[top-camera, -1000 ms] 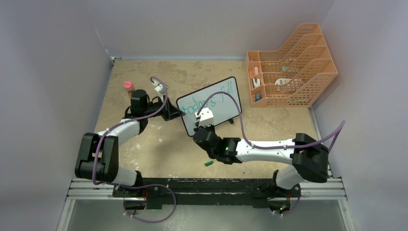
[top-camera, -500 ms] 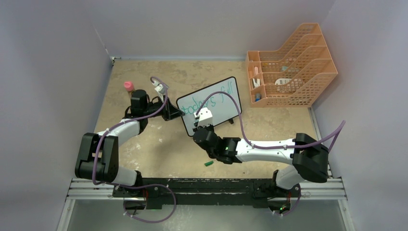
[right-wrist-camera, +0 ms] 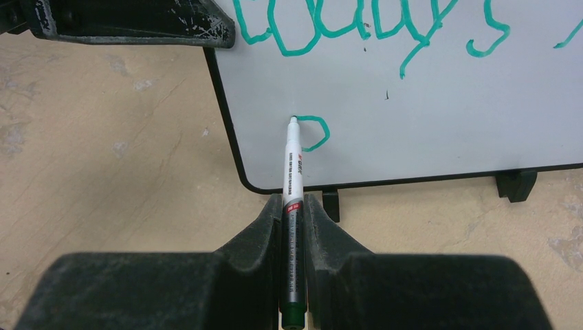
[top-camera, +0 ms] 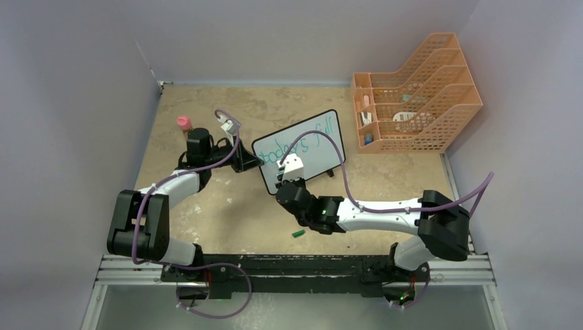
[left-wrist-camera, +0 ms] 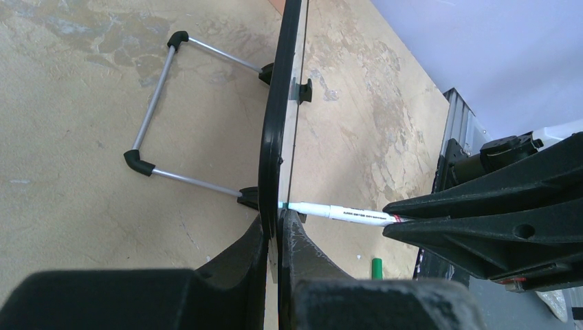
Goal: Write a sentence on the whiteboard
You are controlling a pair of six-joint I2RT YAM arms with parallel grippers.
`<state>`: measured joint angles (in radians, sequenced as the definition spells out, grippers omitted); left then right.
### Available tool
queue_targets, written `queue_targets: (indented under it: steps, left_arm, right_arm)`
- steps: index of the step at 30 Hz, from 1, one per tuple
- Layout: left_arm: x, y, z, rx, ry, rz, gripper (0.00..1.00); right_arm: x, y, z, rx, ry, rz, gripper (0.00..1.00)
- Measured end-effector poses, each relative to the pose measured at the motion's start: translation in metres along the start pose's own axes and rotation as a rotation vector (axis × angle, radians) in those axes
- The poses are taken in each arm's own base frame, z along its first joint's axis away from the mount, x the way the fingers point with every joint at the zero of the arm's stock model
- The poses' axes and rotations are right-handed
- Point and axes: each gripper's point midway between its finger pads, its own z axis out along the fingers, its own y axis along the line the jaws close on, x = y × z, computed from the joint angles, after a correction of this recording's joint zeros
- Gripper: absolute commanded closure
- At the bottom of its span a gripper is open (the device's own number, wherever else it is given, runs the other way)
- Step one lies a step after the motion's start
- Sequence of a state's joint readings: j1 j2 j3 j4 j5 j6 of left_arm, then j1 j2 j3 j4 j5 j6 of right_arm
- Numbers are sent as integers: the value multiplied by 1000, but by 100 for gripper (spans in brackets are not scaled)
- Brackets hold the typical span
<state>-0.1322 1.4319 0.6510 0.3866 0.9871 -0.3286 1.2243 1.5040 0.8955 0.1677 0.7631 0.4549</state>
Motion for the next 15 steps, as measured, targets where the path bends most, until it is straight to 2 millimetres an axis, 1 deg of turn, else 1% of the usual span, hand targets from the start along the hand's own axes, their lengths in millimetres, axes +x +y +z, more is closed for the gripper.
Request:
queue_targets:
  steps: [15]
  left_arm:
    - [0,0,0,0,0,0,100]
  right_arm:
    - [3,3,-1,-18,17,9,100]
